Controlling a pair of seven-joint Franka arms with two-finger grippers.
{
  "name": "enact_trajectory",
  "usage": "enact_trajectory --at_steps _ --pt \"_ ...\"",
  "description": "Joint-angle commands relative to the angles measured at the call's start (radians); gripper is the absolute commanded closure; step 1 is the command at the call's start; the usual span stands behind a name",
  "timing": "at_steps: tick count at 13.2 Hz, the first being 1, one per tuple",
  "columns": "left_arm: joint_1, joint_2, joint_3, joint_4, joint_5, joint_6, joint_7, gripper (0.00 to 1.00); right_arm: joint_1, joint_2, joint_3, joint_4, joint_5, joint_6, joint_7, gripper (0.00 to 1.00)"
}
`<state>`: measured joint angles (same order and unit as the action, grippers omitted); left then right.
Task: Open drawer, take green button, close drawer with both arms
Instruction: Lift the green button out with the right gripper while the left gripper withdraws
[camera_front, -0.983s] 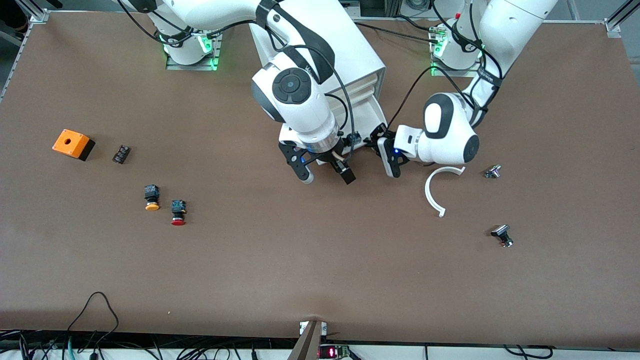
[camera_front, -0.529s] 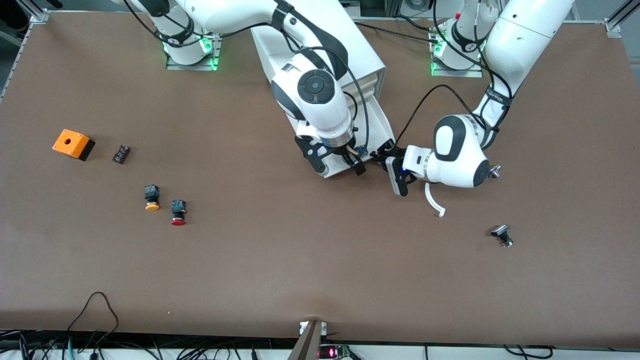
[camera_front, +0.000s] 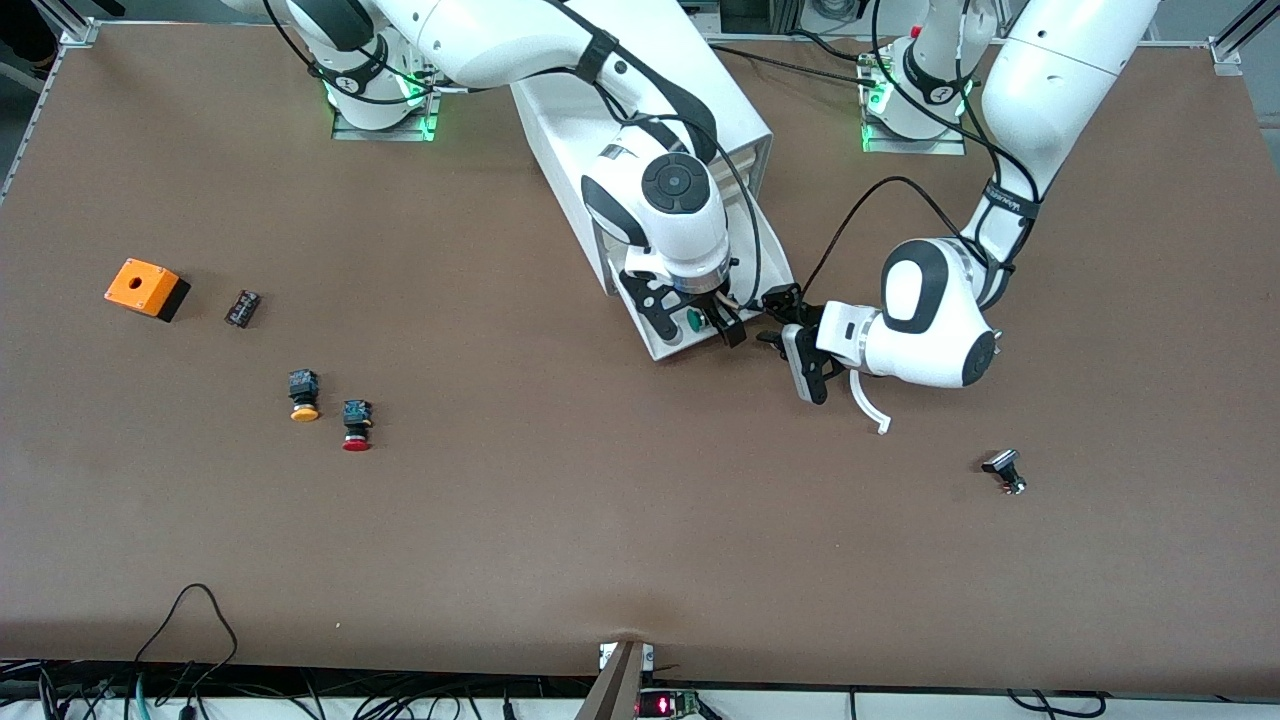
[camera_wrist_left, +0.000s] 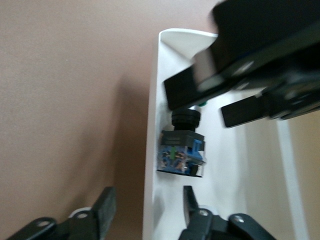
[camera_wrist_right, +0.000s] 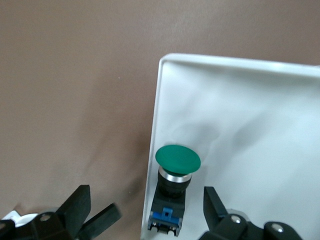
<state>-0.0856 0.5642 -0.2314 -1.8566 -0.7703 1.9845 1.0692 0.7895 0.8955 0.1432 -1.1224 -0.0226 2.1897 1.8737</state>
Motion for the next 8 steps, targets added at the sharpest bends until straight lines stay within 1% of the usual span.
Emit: enact_trajectory --at_steps 1,3,5,7,8 --pt "0.012 -0.007 0.038 0.092 0.081 -0.154 -0.095 0.00 0.028 0.034 -0.008 0.030 -0.020 0.024 0.036 0.00" --pt "0.035 -0.007 0.041 0.169 0.165 -0.269 -0.223 0.00 0.034 0.043 -0.008 0.030 -0.020 0.032 0.051 0.00" --pt "0.047 -0.009 0.041 0.259 0.259 -0.381 -0.357 0.00 0.042 0.042 -0.007 0.030 -0.019 0.027 0.058 0.05" --pt "0.052 -0.010 0.041 0.319 0.324 -0.466 -0.470 0.00 0.053 0.043 -0.007 0.029 -0.020 0.027 0.055 0.18" --pt "0.050 -0.024 0.041 0.332 0.338 -0.492 -0.533 0.00 0.053 0.042 -0.007 0.029 -0.020 0.025 0.048 0.31"
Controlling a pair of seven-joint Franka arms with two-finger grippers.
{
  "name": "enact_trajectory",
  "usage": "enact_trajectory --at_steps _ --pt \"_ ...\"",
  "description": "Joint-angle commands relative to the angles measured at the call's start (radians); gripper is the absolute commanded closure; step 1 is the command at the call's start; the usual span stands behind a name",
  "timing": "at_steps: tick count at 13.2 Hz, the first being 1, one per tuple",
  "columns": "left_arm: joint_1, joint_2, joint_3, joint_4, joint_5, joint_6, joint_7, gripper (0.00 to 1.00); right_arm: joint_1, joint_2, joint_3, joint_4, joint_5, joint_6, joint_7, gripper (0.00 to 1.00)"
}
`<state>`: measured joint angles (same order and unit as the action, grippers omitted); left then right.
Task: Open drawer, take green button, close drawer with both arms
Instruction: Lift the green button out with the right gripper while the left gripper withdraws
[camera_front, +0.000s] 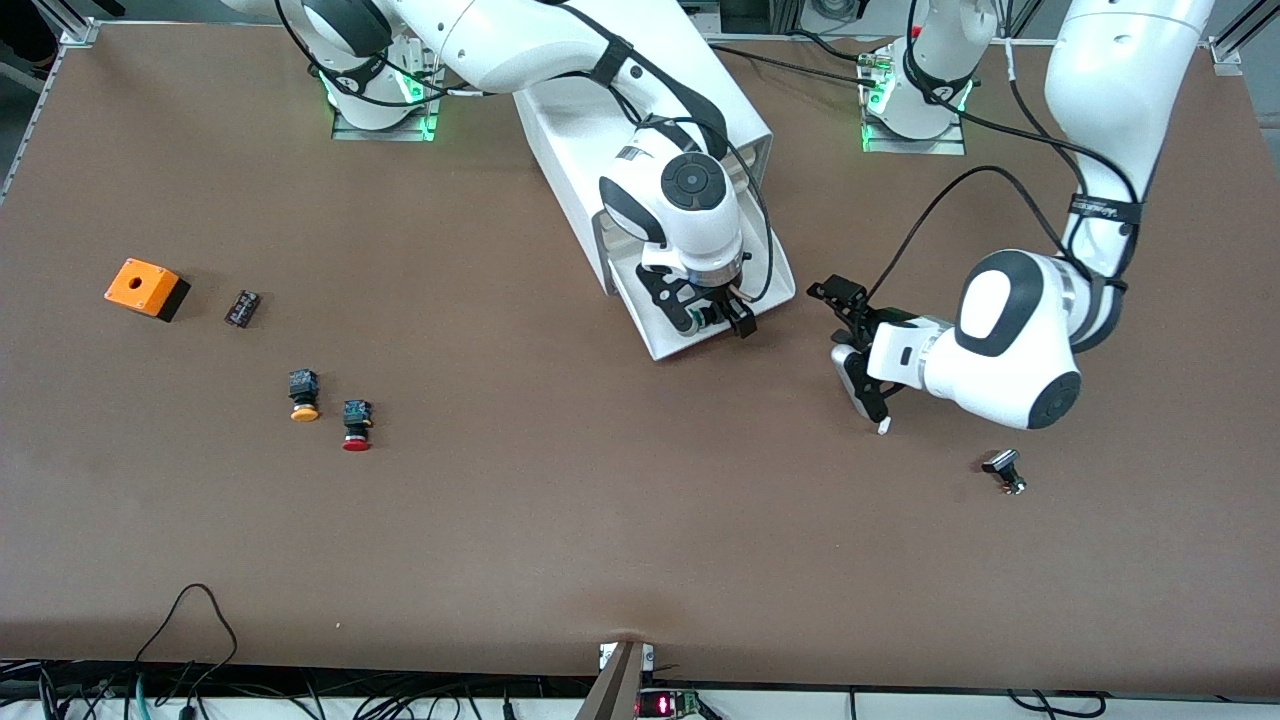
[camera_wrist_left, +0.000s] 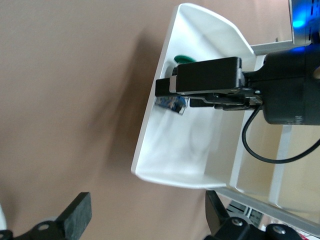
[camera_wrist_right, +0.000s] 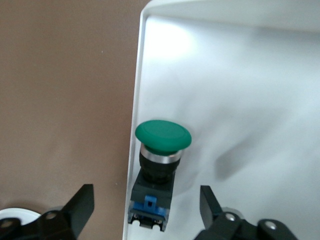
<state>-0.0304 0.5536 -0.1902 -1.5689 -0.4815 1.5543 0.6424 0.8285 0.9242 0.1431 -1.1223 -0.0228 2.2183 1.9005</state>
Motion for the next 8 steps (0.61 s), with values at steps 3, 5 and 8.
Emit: enact_trajectory --at_steps 3,5,8 --pt "-0.005 -0.049 0.000 0.069 0.084 -0.121 -0.323 0.00 0.015 0.011 -0.007 0.029 -0.032 -0.014 0.014 0.88" --pt "-0.002 -0.054 0.002 0.122 0.092 -0.183 -0.499 0.00 0.017 0.010 -0.007 0.029 -0.063 -0.040 0.012 1.00" --pt "-0.006 -0.054 0.002 0.263 0.200 -0.322 -0.754 0.00 0.017 0.005 -0.005 0.035 -0.062 -0.048 0.014 1.00"
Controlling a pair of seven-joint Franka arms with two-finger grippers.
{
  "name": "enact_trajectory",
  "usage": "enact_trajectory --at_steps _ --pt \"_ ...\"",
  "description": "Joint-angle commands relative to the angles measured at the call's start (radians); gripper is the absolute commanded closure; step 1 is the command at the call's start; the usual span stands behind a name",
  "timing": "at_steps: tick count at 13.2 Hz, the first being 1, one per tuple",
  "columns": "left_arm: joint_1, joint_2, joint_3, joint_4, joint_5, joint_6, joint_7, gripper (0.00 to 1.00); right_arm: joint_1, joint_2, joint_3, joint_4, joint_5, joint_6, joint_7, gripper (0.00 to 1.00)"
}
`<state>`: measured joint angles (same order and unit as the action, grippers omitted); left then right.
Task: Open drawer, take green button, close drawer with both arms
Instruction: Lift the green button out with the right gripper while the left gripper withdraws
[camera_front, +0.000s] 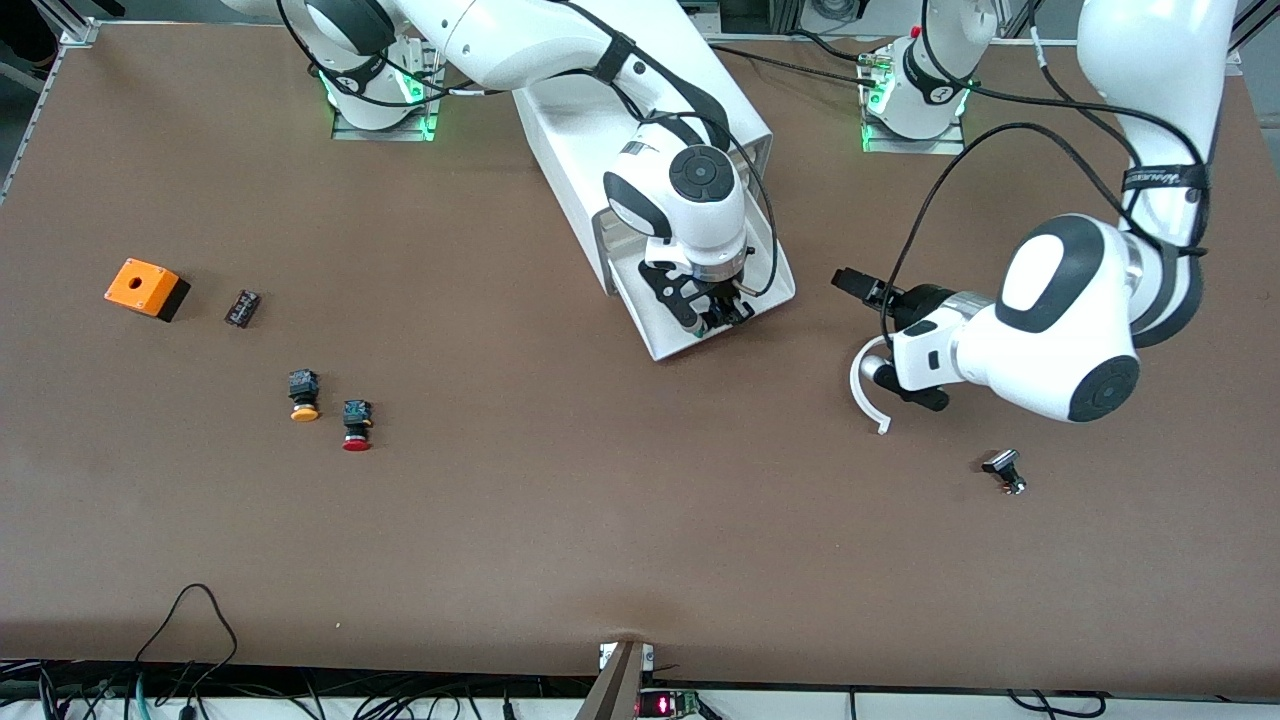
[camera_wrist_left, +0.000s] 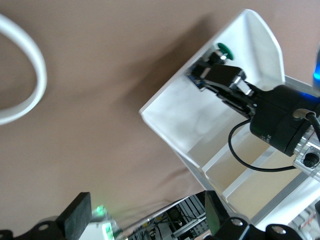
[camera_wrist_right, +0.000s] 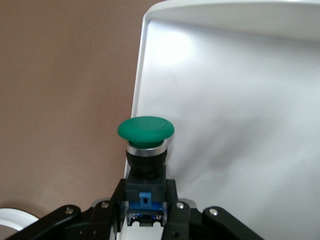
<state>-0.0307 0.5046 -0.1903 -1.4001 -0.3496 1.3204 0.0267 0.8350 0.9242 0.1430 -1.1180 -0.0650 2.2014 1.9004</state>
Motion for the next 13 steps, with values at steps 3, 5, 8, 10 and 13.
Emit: enact_trajectory --at_steps 3,5,8,10,13 --pt "-0.020 -0.004 -0.009 0.199 0.220 -0.176 -0.305 0.00 -0.020 -0.019 0.000 0.053 -0.007 -0.100 0.015 1.00" --pt "-0.029 -0.005 -0.008 0.252 0.317 -0.176 -0.318 0.00 -0.048 -0.027 0.003 0.095 -0.006 -0.170 -0.004 1.00" --pt "0.011 0.049 -0.001 0.343 0.301 -0.138 -0.300 0.00 -0.120 -0.103 0.000 0.109 0.074 -0.277 -0.197 1.00" --pt "0.009 0.055 0.000 0.297 0.296 -0.118 -0.332 0.00 -0.174 -0.142 0.001 0.107 0.089 -0.339 -0.349 1.00" --pt "0.002 0.011 -0.014 0.147 0.288 0.100 -0.441 0.00 -0.241 -0.200 -0.006 0.090 0.111 -0.458 -0.657 1.00"
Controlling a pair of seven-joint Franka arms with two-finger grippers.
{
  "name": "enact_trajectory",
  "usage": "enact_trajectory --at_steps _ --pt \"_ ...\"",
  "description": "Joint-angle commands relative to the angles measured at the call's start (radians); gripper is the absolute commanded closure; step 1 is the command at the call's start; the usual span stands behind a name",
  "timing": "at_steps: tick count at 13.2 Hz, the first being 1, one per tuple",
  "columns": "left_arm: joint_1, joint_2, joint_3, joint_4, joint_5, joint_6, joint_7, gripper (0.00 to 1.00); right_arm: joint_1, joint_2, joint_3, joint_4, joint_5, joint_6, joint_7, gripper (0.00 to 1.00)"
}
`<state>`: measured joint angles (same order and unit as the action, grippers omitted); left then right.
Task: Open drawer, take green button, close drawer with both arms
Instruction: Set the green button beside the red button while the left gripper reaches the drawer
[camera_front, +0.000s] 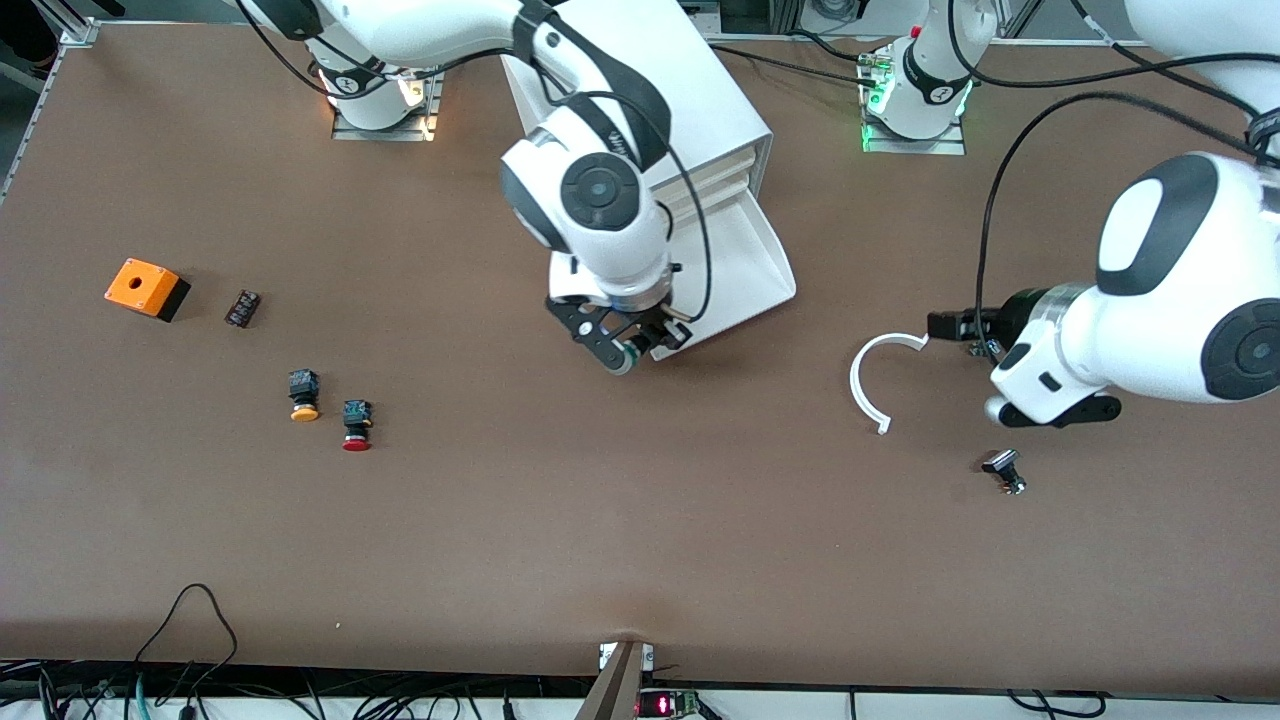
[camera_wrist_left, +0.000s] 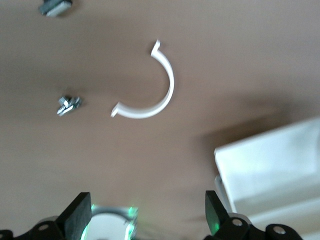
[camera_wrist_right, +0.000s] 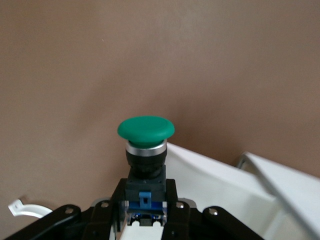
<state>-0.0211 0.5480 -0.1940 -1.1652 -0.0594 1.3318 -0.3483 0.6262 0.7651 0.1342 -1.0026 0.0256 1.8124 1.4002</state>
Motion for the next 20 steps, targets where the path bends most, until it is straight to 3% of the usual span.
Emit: enact_trajectory --at_steps 1,4,6,10,13,20 --pt "-0.008 -0.037 -0.018 -0.123 -0.010 0.137 -0.119 0.01 -0.058 -0.055 0.001 -0.030 0.019 -0.100 -0.243 1.00" --pt "-0.037 -0.042 -0.051 -0.218 0.004 0.258 -0.256 0.06 -0.155 -0.143 0.001 -0.138 0.020 -0.125 -0.487 1.00" --pt "-0.080 -0.098 -0.051 -0.370 0.016 0.413 -0.334 0.08 -0.209 -0.196 -0.010 -0.239 0.016 -0.098 -0.630 1.00" --pt "-0.216 -0.207 -0.051 -0.695 0.024 0.769 -0.556 0.08 -0.223 -0.214 -0.123 -0.356 0.022 -0.035 -0.884 1.00" --pt "-0.275 -0.197 -0.054 -0.760 0.142 0.871 -0.653 0.08 -0.253 -0.224 -0.186 -0.473 0.024 0.085 -1.056 1.00" --pt "-0.290 -0.160 -0.062 -0.849 0.151 1.046 -0.727 0.08 -0.359 -0.250 -0.186 -0.810 0.028 0.499 -1.256 1.00"
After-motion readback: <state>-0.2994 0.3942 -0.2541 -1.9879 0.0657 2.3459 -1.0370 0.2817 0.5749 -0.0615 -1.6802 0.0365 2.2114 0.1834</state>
